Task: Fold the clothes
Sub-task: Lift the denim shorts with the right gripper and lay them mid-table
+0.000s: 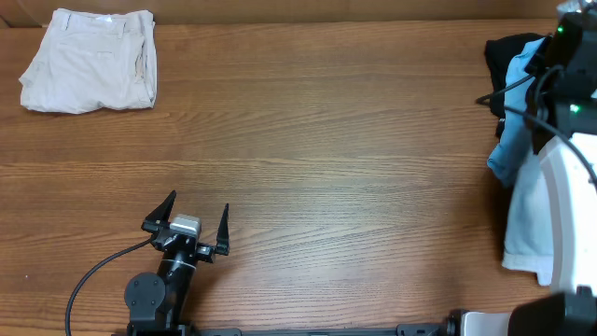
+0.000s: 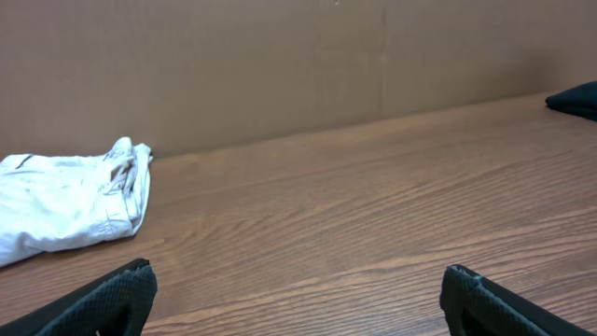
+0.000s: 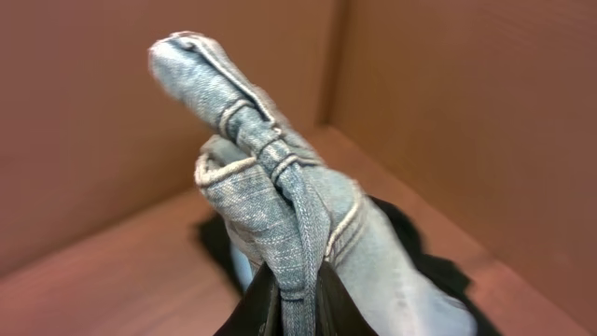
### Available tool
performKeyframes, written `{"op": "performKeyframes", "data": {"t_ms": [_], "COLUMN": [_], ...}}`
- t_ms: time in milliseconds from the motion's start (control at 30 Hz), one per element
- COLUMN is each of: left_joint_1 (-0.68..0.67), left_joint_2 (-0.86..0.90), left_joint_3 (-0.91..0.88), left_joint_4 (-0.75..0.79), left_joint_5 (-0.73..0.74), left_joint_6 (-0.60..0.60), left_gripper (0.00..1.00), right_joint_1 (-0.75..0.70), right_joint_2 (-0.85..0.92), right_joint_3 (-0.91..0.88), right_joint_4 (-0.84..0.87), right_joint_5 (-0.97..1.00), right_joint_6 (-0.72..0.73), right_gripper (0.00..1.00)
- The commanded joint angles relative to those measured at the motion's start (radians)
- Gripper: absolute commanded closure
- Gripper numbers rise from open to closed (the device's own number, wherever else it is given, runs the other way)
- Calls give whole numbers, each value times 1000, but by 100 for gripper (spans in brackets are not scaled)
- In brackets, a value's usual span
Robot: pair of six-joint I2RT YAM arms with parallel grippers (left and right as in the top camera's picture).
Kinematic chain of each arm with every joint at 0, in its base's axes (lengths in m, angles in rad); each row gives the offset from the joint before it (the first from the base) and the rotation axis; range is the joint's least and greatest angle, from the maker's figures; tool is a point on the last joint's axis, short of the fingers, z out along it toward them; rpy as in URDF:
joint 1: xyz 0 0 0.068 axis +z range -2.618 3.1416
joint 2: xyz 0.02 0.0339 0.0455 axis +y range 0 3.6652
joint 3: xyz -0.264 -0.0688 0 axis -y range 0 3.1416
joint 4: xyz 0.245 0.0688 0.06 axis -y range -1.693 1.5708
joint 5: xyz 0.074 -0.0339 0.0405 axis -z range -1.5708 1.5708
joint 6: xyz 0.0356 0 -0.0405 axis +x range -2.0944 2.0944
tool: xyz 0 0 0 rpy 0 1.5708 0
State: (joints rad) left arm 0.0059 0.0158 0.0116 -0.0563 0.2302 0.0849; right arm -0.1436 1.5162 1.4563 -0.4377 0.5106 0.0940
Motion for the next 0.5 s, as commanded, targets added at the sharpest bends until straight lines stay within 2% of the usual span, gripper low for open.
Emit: {"op": "performKeyframes", "data": {"t_ms": [0,167,267,467], "left_joint_1": [-6,-6,-6,-6], "left_joint_2": [-10,-10,-10,-10], "left_joint_3": [-6,-6,-6,-6], "left_joint_4": [2,2,2,2], "left_joint_5": [-9,-9,-9,-9], "left_joint_6": [-3,-3,-3,-3], "left_gripper": [0,0,0,0], "right_joint_1": [102,288,397,587], "right_joint_2": [-89,-110,-98,-32], "right_joint_3": [50,50,49,48], "right_joint_4": [23,15,-15,-83], "right_joint_5": [-174,-395,-447,-458], "right_joint_6": [11,12,21,205], "right_gripper": [96,96,96,96]}}
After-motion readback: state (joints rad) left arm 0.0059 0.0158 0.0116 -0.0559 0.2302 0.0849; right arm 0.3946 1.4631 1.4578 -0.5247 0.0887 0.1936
